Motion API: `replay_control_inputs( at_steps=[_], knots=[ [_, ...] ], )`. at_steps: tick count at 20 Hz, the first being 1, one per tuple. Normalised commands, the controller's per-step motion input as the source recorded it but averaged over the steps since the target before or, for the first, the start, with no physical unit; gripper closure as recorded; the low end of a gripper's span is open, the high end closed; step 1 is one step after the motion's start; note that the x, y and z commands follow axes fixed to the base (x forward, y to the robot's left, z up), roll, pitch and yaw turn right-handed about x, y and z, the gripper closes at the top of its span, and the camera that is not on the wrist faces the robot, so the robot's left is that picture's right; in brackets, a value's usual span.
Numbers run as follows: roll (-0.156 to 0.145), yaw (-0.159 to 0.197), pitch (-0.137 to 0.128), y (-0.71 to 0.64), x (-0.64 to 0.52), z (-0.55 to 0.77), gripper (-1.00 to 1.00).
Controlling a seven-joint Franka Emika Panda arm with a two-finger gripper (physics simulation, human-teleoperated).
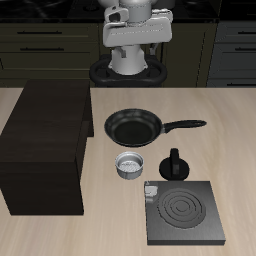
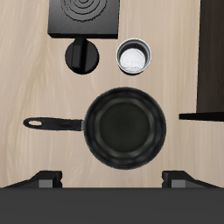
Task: Place the ramekin on top of the wooden shelf
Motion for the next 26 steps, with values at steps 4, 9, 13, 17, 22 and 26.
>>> replay_control_inputs(
  at_steps=[4, 9, 13, 17, 22, 26],
  knots=[
    [-0.044, -0.007, -0.007, -0.02, 0.04, 0.05, -1.0],
    [0.005, 0.007, -0.013, 0.03, 0.06, 0.0, -1.0],
    [-0.007, -0.011, 0.001, -0.02, 0.12, 0.0, -1.0],
    [0.038, 0.019, 0.014, -0.01, 0.13, -0.03, -1.0],
    [0.029, -0.016, 0.022, -0.05, 0.29, -0.01, -1.0],
    [-0.01, 0.0, 0.056, -0.04, 0.47, -0.06, -1.0]
  ],
)
